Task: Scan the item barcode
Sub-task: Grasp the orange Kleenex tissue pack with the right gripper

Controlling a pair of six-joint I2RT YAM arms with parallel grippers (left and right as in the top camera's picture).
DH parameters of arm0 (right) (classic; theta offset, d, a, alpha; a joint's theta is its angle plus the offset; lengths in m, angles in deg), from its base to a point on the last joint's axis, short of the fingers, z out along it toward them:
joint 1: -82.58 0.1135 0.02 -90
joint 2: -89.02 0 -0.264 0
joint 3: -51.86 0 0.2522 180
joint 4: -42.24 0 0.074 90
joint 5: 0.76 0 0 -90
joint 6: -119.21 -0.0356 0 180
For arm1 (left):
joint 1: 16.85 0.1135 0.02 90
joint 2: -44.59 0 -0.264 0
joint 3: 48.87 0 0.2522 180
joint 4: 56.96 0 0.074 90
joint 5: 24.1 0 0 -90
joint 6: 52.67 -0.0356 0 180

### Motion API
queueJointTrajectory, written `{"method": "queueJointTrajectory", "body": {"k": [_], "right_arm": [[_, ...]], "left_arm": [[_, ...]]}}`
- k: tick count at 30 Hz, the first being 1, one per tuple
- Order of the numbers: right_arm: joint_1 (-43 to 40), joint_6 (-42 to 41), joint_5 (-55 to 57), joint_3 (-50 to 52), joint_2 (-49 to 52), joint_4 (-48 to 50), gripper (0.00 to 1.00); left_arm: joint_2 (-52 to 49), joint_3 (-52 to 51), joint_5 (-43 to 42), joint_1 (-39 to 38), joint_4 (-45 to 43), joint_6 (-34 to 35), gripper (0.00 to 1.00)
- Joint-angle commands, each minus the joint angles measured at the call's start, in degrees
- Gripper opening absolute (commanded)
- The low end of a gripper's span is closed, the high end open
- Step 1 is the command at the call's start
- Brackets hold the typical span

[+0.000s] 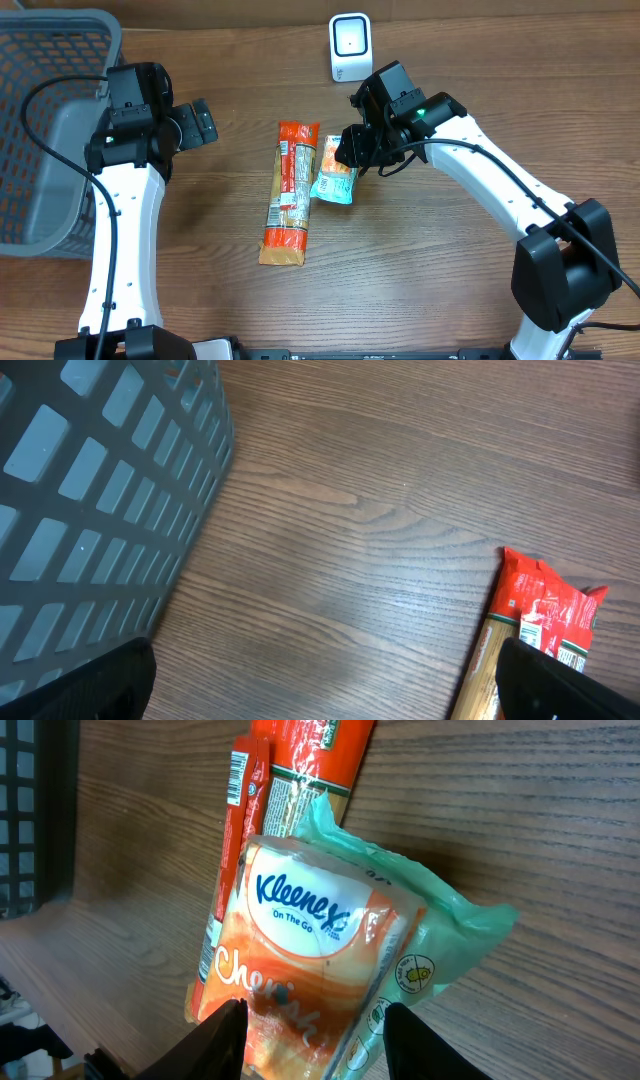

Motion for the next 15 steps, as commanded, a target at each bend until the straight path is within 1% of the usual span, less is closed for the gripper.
{"method": "queueJointTrajectory", "body": {"k": [1,3,8,12,13,15], "right_arm": [[0.1,0.0,0.3,0.0,0.8,0.5,0.46],[0.1,-0.3,0.3,0.0,0.8,0.6,0.45],[0.1,-0.5,-0.9,0.0,0.8,0.6,0.35],[0.1,-0.4,-0.7,0.0,0.9,0.6,0.31],[0.1,-0.4,-0.7,0.0,1.0,0.6,0.30],[0.1,-0.4,-0.5,0.0,1.0,0.6,0.23]], "left_arm": [[-0.6,0.6,0.3,0.2,-0.2,-1.1,1.00],[-0.6,0.6,0.3,0.2,-0.2,-1.1,1.00],[-0.6,0.6,0.3,0.2,-0.2,-1.1,1.00],[-0.6,0.6,0.3,0.2,-0.2,-1.1,1.00],[-0.6,0.6,0.3,0.2,-0.2,-1.1,1.00],[-0.6,0.6,0.3,0.2,-0.2,-1.1,1.00]]}}
